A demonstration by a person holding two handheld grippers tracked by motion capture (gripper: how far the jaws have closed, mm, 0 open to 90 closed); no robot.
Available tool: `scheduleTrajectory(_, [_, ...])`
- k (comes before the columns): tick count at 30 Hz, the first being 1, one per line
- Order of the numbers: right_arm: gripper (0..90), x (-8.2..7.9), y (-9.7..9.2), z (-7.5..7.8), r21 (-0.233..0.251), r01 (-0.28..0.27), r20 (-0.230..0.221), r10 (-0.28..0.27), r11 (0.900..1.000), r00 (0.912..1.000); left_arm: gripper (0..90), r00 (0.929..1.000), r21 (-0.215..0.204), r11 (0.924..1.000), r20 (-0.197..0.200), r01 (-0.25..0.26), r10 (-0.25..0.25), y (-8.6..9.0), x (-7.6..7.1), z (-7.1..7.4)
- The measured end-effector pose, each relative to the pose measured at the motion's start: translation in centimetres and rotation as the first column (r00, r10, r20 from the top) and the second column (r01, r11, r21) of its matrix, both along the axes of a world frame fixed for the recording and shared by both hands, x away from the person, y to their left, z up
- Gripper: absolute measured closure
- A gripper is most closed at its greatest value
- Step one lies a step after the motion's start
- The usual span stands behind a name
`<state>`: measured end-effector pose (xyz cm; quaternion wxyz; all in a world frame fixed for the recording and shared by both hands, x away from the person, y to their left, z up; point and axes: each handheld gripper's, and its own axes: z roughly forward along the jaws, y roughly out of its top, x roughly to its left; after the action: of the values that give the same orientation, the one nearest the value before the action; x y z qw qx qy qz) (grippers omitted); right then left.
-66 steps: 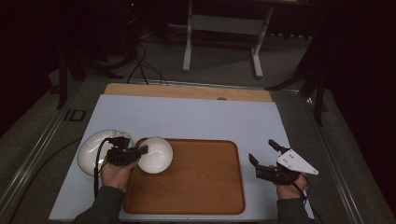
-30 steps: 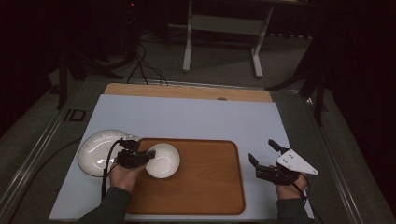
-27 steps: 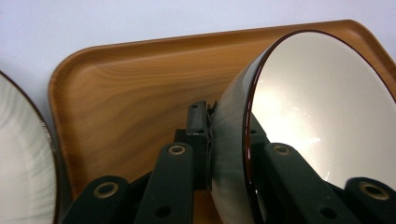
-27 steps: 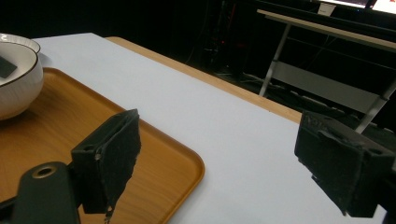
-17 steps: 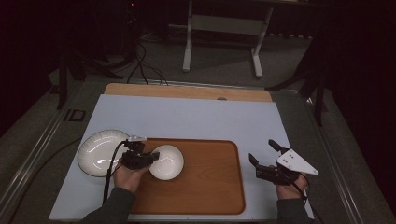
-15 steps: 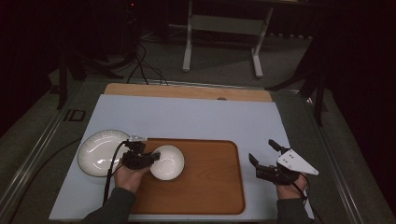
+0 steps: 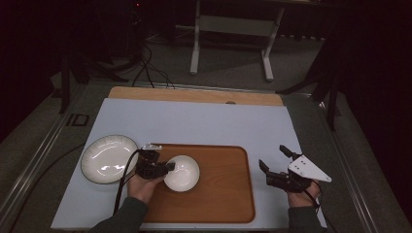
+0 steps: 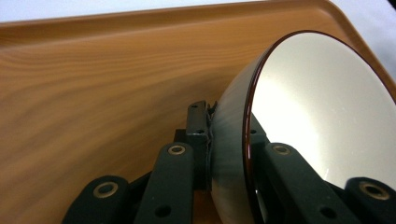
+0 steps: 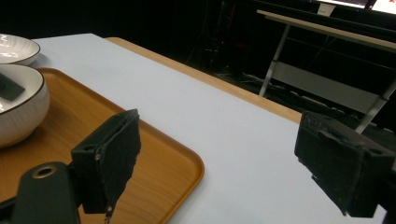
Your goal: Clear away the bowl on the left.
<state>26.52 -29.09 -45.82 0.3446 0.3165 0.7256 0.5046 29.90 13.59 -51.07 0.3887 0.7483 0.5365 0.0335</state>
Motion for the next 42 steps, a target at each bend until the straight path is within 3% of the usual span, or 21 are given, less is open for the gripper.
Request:
scheduleTrajectory(6, [13.8, 0.0, 0.0, 0.0, -0.001, -0.001, -0.001, 0.001, 1.0000, 1.0000, 80.6, 1.0000, -0.005, 1.0000, -0.001, 0.004, -0.004, -0.2, 0.0, -0.1])
scheduleTrajectory(9, [13.8, 0.0, 0.1, 0.0, -0.003, -0.001, -0.003, 0.001, 1.0000, 1.0000, 79.9, 1.0000, 0.033, 0.9994, -0.005, 0.005, -0.005, -0.4, 0.1, -0.4])
scheduleTrajectory(16, [13.8, 0.0, 0.0, 0.0, -0.003, -0.001, -0.002, 0.001, 1.0000, 1.0000, 75.7, 0.9999, 0.064, 0.9979, 0.009, 0.008, -0.009, -0.5, 0.0, -0.2])
scheduleTrajectory(22, [13.8, 0.0, 0.0, 0.0, -0.002, 0.000, 0.000, 0.000, 1.0000, 1.0000, 66.9, 0.9977, 0.111, 0.9935, 0.061, 0.024, -0.031, -0.5, -0.4, 0.8])
scheduleTrajectory(29, [13.8, 0.0, 0.0, 0.0, -0.002, 0.000, -0.001, 0.000, 1.0000, 1.0000, 60.3, 0.9934, 0.090, 0.9955, 0.107, 0.031, -0.041, 0.4, -0.9, 2.1])
scheduleTrajectory(34, [13.8, 0.0, 0.0, 0.0, -0.002, -0.001, -0.002, 0.001, 1.0000, 1.0000, 56.9, 0.9867, 0.064, 0.9971, 0.155, 0.040, -0.050, 1.3, -1.3, 3.1])
scheduleTrajectory(42, [13.8, 0.0, 0.0, 0.0, -0.001, -0.001, -0.003, 0.001, 1.0000, 1.0000, 50.9, 0.9671, 0.073, 0.9973, 0.253, 0.013, -0.031, 2.9, -2.1, 4.8])
